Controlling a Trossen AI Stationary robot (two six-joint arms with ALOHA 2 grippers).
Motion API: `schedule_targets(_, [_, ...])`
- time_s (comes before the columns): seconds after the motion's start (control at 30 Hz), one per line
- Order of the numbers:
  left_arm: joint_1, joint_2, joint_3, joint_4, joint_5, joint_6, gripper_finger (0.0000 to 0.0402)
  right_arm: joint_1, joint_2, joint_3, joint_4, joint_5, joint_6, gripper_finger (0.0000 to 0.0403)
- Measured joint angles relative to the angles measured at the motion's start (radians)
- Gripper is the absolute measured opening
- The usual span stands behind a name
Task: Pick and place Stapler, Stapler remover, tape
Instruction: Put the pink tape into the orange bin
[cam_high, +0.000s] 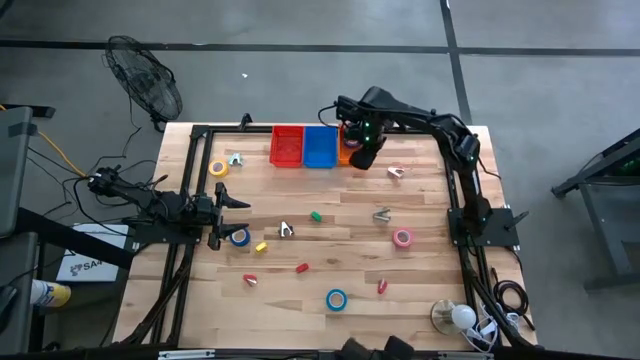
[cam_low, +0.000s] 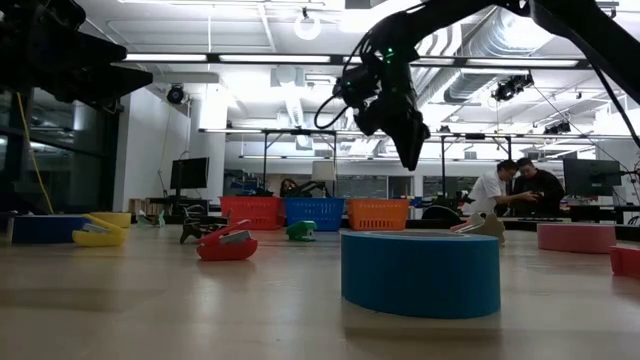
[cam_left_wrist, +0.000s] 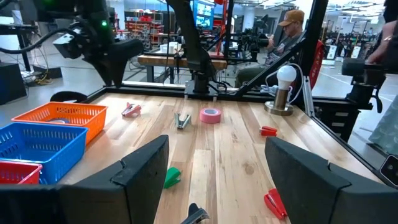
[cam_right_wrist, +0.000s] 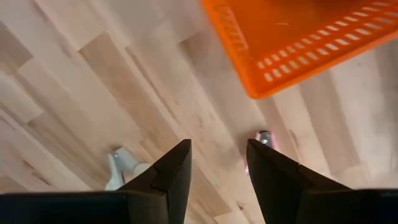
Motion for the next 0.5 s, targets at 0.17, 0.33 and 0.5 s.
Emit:
schedule_targets(0.17, [0.000,0.000,0.000,0.000,0.000,0.000,0.0262,0.051,0.000,-0.002,-0.006,0.000,0.008,0.0146])
schedule_targets(0.33, [0.000,0.000,0.000,0.000,0.000,0.000,0.0262,0.106,0.000,-0.002,-0.007,0.001,0.034,0.0146])
schedule_targets(0.5, [0.000,0.000,0.000,0.000,0.000,0.000,0.0262,0.163,0.000,-0.002,-0.009,0.001,0.054,0.0145])
